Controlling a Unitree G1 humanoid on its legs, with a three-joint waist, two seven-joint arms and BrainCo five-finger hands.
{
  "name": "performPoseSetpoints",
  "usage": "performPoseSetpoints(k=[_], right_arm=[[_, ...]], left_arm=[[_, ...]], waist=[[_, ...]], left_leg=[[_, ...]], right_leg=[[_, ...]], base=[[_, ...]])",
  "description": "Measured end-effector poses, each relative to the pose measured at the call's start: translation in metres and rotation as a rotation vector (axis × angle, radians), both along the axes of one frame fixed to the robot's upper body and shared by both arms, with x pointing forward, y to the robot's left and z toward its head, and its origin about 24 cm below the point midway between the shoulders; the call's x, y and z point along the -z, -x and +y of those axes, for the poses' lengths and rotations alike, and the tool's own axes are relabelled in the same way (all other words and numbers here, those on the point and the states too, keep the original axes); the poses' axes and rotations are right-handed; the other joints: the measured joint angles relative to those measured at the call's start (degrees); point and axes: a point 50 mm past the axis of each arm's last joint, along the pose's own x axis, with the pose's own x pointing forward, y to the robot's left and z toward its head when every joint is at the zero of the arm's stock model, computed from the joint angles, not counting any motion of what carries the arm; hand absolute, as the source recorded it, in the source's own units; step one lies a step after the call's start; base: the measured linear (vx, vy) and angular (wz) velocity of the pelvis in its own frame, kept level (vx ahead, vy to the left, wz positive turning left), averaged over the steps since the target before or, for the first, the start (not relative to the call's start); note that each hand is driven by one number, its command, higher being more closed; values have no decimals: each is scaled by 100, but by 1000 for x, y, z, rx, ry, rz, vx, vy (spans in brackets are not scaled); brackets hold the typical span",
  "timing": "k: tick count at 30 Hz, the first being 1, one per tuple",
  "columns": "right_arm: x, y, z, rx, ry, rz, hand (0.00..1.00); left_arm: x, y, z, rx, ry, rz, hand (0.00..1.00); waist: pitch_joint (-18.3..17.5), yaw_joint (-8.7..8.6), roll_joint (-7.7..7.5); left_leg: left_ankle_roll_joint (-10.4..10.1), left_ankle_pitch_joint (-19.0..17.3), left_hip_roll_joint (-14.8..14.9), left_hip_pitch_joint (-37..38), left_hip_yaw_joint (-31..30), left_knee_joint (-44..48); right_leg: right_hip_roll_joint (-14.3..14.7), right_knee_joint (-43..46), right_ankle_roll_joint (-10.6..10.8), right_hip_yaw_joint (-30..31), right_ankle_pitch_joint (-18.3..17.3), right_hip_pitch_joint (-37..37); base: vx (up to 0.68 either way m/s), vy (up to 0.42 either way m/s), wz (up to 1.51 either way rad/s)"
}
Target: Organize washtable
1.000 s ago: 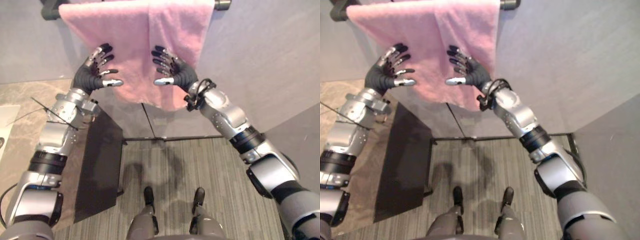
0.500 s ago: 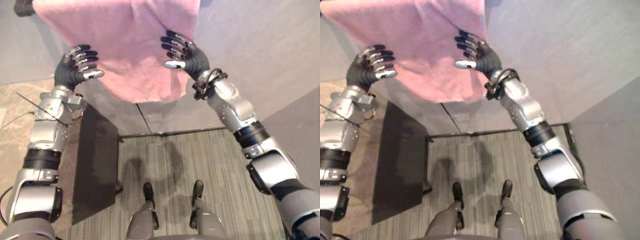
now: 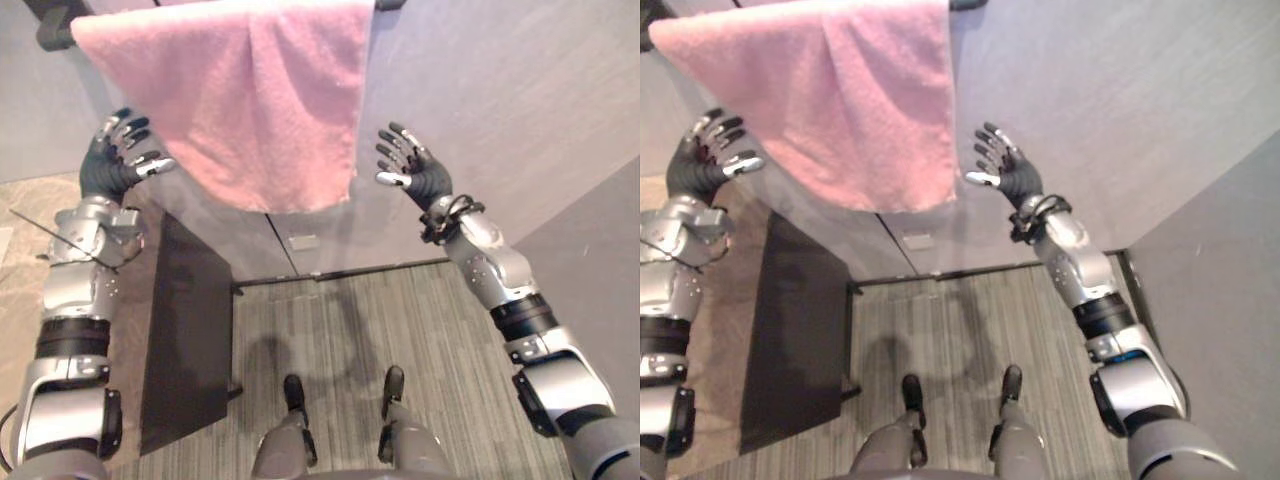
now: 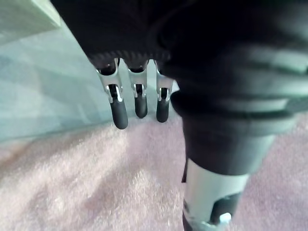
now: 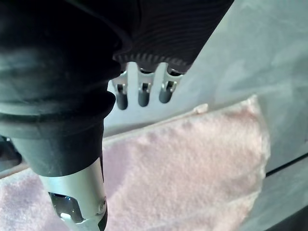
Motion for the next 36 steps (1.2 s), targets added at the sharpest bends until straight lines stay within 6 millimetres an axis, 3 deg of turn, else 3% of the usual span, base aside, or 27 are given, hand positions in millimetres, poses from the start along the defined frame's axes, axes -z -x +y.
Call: performPoseSetpoints(k=[6, 12, 16, 19, 20, 22, 27, 29, 33, 34, 35, 36], right_arm=[[18, 7, -28, 82, -29, 45, 0], [30, 17, -61, 194, -96, 68, 0], [55, 42, -110, 391, -172, 116, 0], [77, 68, -149, 586, -258, 160, 0], [84, 75, -156, 637, -282, 175, 0], [117, 108, -176, 816, -337, 252, 0], [176, 177, -190, 1085, -379, 439, 0], [197, 204, -187, 1168, -371, 531, 0], [231, 236, -165, 1235, -422, 685, 0], [244, 247, -154, 1258, -449, 756, 0], [247, 249, -152, 1261, -453, 770, 0], [257, 253, -142, 1259, -470, 819, 0]], left_arm=[[10, 6, 6, 3, 3, 36, 0], [27, 25, 29, -64, 38, 74, 0], [51, 55, 55, -174, 71, 130, 0], [71, 80, 59, -232, 101, 155, 0], [75, 83, 56, -230, 97, 161, 0], [99, 97, 40, -212, 116, 201, 0], [155, 128, 6, -237, 285, 290, 0], [174, 139, -11, -239, 343, 334, 0], [206, 152, -45, -207, 450, 430, 0], [216, 154, -63, -180, 494, 462, 0], [218, 155, -66, -174, 503, 470, 0], [228, 157, -82, -149, 543, 505, 0]], waist=[[-6, 10, -10], [-46, 67, -60], [-265, 66, -79], [-388, 74, -61], [-438, 74, -55], [-673, 49, -24], [-847, -130, 192], [-908, -212, 284], [-964, -280, 368], [-965, -282, 364], [-967, -281, 361], [-1008, -263, 441]], left_leg=[[-6, 10, 0, 35, -179, 1], [-6, 10, -15, 93, -349, 3], [-12, 3, -45, 134, -464, 4], [-21, -25, -90, 283, -466, 5], [-37, -77, -90, 313, -467, 5], [-42, -121, -89, 389, -453, 3], [-15, -144, -101, 591, -405, -35], [-17, -143, -70, 623, -307, -35], [-18, -144, 8, 808, -56, -36], [-17, -148, 58, 834, 30, -36], [-16, -148, 74, 840, 53, -36], [4, -164, 192, 861, 173, -37]], right_leg=[[-12, -1, 8, -198, -10, 154], [-31, -2, 10, -348, -53, 323], [-70, -4, 58, -488, -132, 458], [-115, -7, 84, -471, -153, 601], [-116, -12, 85, -472, -160, 629], [-131, -23, 102, -449, -198, 684], [-135, -26, 138, -460, -337, 865], [-102, -26, 140, -427, -338, 868], [-45, -27, 141, -297, -339, 930], [-14, -29, 226, -297, -401, 970], [-5, -29, 261, -296, -428, 970], [41, -28, 394, -308, -528, 971]], base=[[18, 9, 15], [30, 11, 17], [40, 10, 18], [35, 14, 0], [0, 0, 0], [14, 18, -4], [-7, 4, -4], [-30, -2, -15], [-45, -13, -29], [-65, -19, -21], [-81, -30, -25], [-56, -63, -23]])
